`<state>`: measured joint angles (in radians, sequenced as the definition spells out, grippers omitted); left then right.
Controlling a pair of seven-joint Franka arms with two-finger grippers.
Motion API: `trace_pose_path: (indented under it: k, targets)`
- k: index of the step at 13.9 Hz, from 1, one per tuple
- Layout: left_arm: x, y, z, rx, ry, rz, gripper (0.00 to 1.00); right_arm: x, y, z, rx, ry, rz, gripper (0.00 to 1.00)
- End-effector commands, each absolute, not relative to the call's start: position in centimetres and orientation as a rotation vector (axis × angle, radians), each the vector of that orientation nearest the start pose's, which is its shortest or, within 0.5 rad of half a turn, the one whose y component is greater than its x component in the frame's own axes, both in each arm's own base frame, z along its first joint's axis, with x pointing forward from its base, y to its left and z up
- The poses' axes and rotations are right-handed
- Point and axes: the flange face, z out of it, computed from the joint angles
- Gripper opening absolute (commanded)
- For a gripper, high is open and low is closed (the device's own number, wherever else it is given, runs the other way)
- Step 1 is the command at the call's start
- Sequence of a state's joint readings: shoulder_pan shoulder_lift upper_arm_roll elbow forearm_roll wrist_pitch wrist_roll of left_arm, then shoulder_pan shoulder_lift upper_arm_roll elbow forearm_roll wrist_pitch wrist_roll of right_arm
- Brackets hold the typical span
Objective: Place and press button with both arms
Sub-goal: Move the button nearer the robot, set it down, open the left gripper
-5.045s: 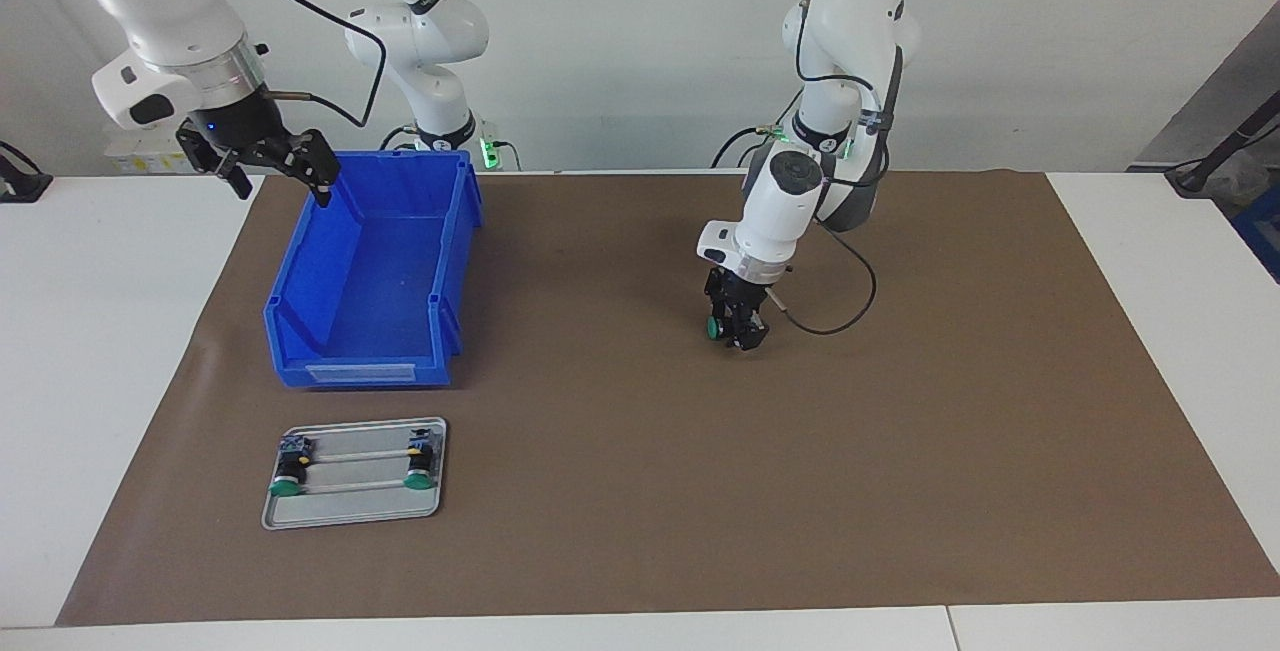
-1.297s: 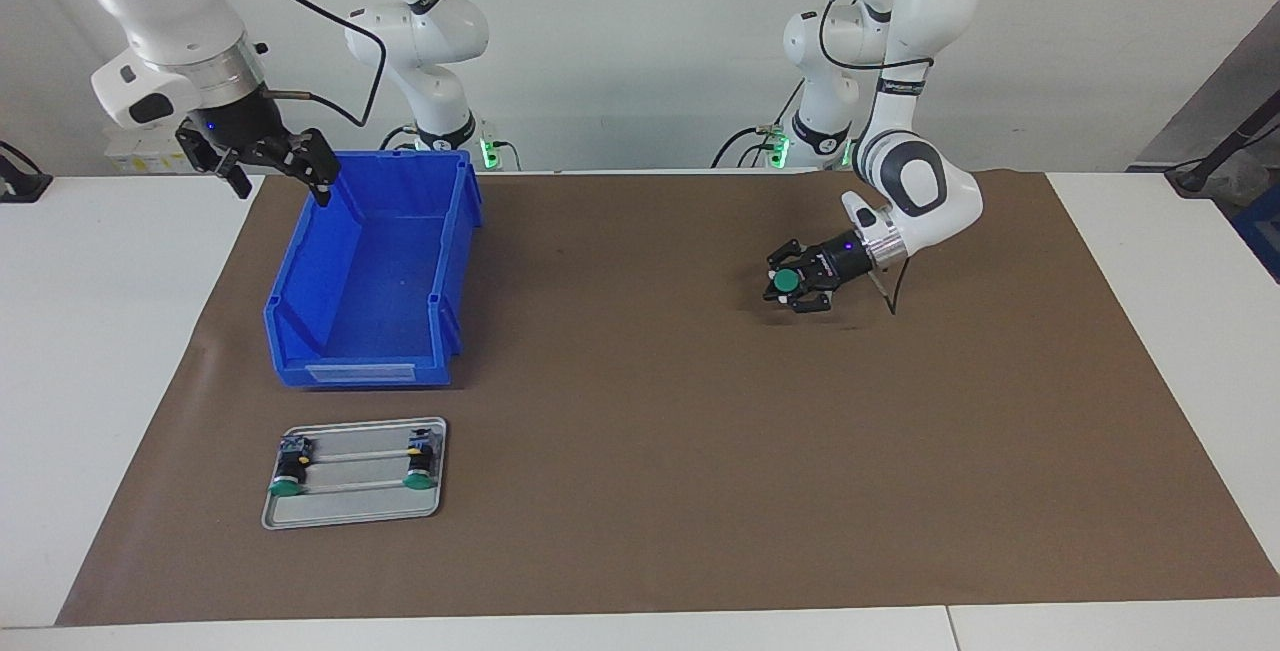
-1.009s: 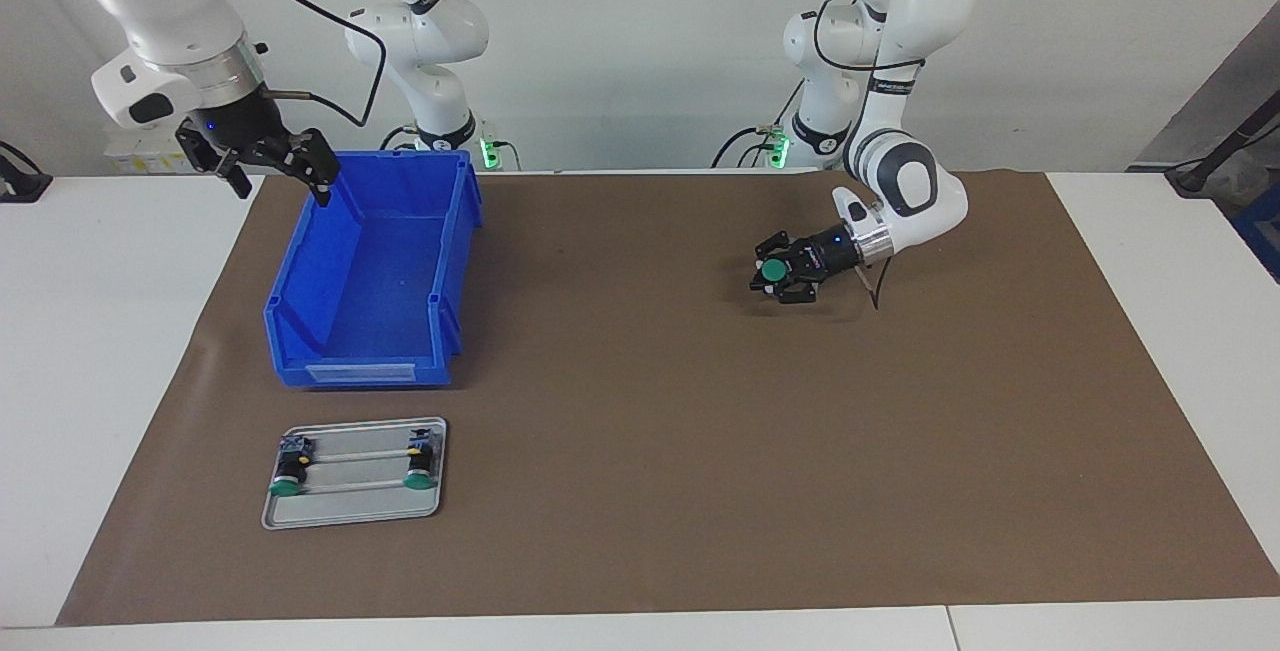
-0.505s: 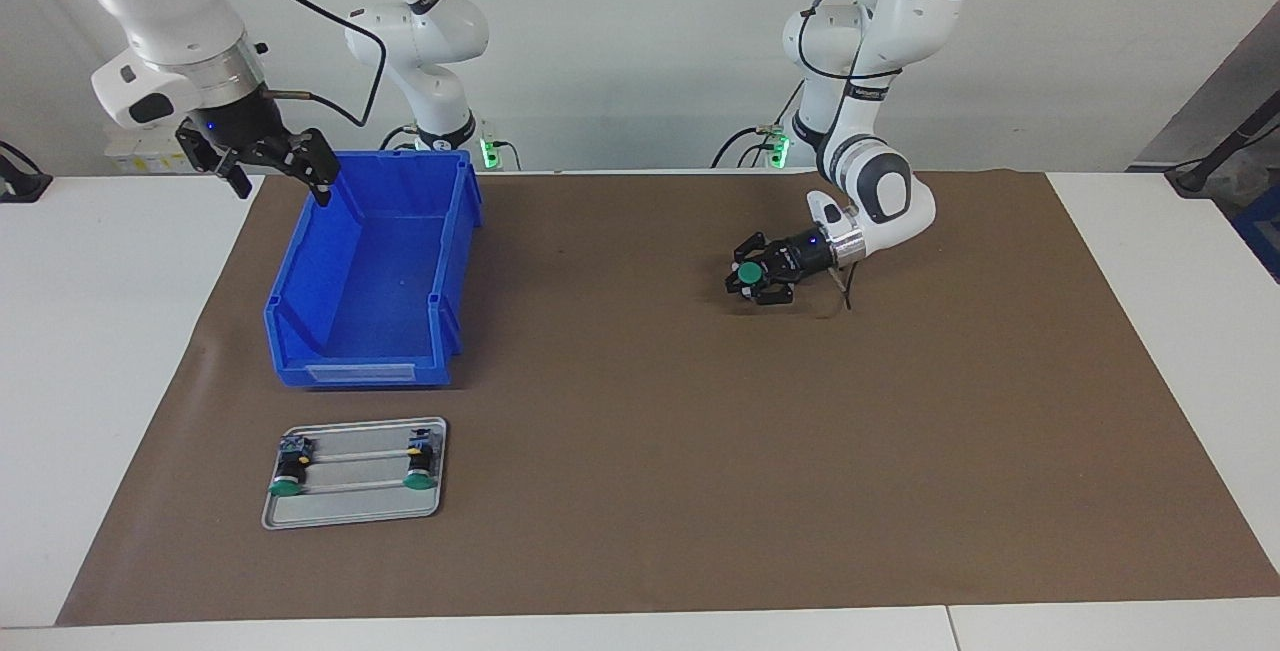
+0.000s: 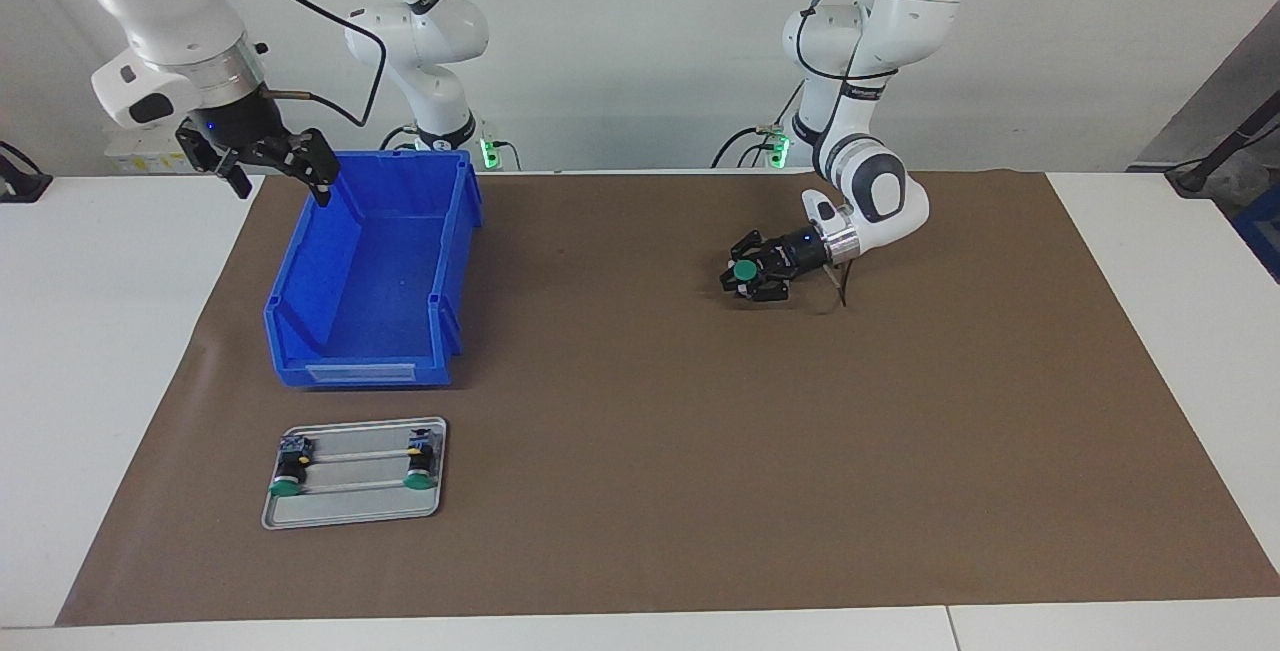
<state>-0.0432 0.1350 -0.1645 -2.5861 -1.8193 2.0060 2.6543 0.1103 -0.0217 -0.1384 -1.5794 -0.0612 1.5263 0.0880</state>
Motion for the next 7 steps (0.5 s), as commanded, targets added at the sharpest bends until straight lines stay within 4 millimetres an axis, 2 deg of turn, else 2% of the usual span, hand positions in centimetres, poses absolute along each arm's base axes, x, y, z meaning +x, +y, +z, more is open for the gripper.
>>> trace_pose_path:
  k: [1,4,6,7]
  targets:
    - [38.75,-14.09,20.82,1.584,-1.222,1.183,0.18,53.60,-2.34,62.98,-3.181,0.161,0.055,1.00]
    - [38.37,-13.77,20.47,1.591,-1.230,1.183,0.20,53.60,-2.34,62.98,-3.181,0.161,0.055,1.00]
    - [38.37,-13.72,20.44,1.597,-1.231,1.181,0.39,53.59,-2.34,62.91,-3.181,0.161,0.058,1.00]
    - [38.44,-13.73,20.48,1.596,-1.232,1.182,0.57,53.60,-2.34,62.98,-3.181,0.161,0.055,1.00]
